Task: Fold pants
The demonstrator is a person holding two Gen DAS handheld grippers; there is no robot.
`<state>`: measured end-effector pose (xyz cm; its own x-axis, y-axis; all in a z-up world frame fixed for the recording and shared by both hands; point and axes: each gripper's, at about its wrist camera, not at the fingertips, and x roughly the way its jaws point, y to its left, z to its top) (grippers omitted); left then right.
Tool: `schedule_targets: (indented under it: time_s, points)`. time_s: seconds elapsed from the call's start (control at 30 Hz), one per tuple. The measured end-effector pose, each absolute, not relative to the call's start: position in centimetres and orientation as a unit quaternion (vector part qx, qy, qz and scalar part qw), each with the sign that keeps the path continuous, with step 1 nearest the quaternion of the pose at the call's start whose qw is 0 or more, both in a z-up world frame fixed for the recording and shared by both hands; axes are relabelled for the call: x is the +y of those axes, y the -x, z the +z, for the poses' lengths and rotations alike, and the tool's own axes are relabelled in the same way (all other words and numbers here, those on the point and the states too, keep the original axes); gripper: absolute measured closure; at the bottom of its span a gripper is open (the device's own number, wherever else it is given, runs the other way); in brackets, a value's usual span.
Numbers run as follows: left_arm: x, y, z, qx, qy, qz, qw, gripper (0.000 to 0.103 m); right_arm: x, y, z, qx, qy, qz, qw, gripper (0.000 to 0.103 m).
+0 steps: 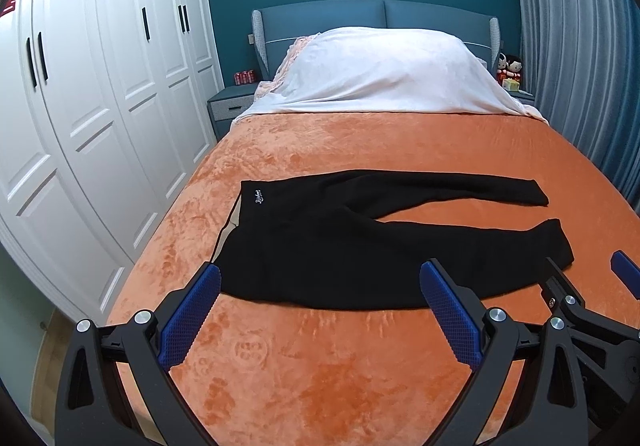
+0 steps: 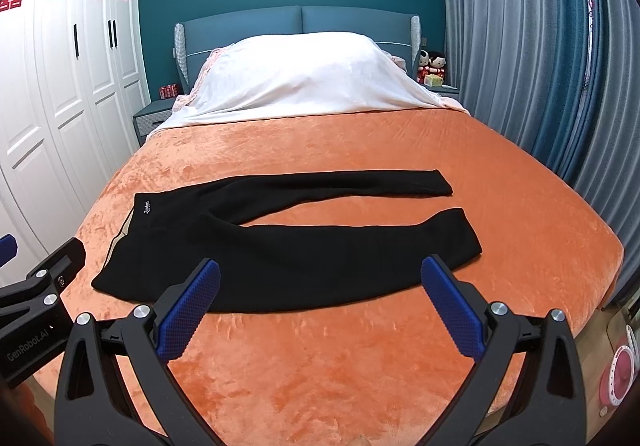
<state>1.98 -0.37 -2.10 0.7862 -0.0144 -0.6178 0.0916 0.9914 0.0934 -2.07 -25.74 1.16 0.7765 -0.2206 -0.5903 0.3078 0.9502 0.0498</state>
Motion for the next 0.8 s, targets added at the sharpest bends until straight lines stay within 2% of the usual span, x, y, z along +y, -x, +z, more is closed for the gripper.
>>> schedule_targets:
  time_s: [0.8]
  points:
    - [-0.4, -2.29, -2.33, 0.323, -0.061, -0.028, 0.944, 0.005, -25.41, 1.7, 0.96, 0.306, -0.07, -0.141, 0.939, 0.005]
